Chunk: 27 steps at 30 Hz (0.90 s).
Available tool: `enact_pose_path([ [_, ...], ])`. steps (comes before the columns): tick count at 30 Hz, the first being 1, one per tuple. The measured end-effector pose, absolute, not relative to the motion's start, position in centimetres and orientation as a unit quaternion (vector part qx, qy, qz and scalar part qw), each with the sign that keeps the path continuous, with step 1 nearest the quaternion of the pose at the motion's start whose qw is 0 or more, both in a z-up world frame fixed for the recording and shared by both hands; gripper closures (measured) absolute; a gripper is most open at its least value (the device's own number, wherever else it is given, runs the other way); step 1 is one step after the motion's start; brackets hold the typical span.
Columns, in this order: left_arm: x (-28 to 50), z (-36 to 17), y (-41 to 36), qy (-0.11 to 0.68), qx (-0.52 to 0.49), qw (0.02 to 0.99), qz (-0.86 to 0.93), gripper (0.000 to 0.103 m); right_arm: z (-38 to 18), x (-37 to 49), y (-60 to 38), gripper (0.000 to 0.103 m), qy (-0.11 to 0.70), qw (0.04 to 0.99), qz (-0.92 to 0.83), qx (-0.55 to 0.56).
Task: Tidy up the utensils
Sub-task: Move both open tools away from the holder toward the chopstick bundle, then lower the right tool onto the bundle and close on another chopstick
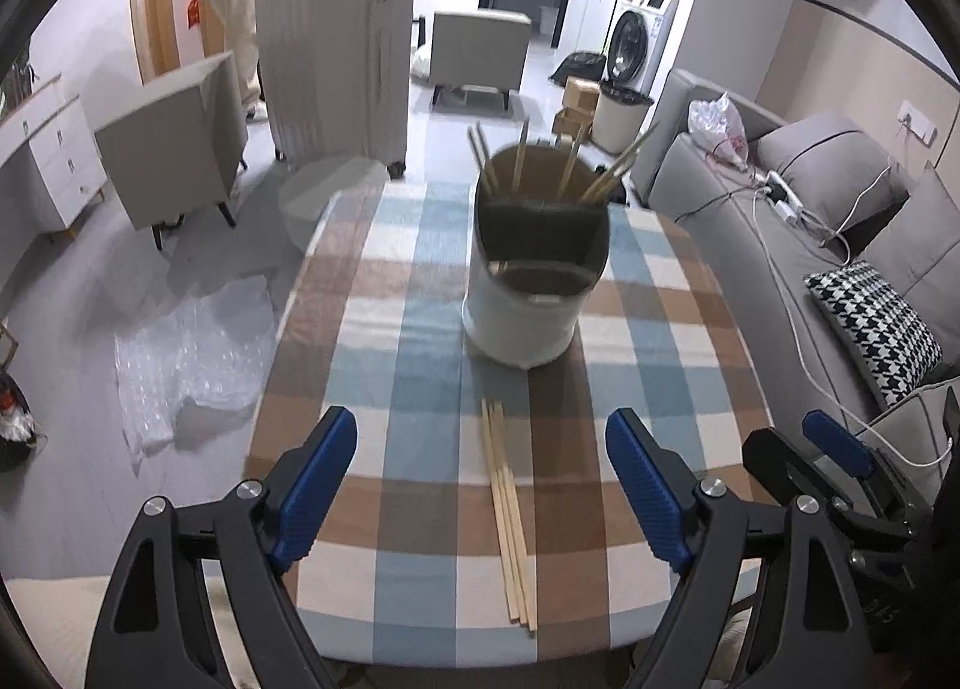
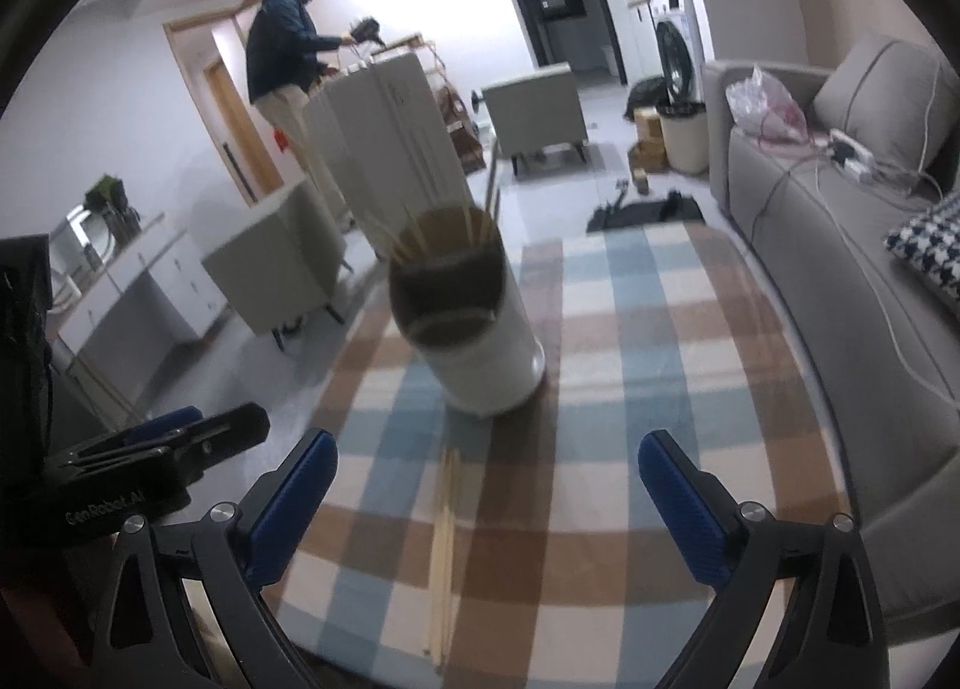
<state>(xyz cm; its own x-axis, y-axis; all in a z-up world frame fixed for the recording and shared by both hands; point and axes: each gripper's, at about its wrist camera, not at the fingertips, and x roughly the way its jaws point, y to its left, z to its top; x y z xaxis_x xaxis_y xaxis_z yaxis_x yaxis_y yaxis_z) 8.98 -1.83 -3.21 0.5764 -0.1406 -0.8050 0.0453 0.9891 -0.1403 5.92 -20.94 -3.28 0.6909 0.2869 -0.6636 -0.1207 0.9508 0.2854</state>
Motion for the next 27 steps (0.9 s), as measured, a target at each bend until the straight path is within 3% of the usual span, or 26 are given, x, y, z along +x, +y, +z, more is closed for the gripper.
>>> enact_pose_path([
  [8, 9.6, -7.4, -1.2, 0.508, -0.065, 0.858, -0.047, 0.021, -6.7, 7.1, -19.8, 0.002, 0.44, 0.888, 0.105, 0.087],
  [11, 10.2, -8.4, -0.9, 0.525, -0.064, 0.848, -0.038, 0.021, -7.6, 7.5, -19.3, 0.007, 0.456, 0.88, 0.106, 0.078],
  [13, 10.6, -9.2, -0.3, 0.537, -0.067, 0.84, -0.029, 0.021, -8.3, 8.0, -18.9, 0.02, 0.472, 0.872, 0.11, 0.073],
  [16, 11.1, -10.6, 0.8, 0.562, -0.088, 0.822, -0.026, 0.021, -9.6, 8.9, -18.4, 0.032, 0.498, 0.857, 0.114, 0.066],
  [27, 12.2, -13.6, 1.8, 0.615, -0.112, 0.78, -0.043, 0.021, -14.7, 12.5, -16.3, 0.066, 0.583, 0.799, 0.128, 0.071],
])
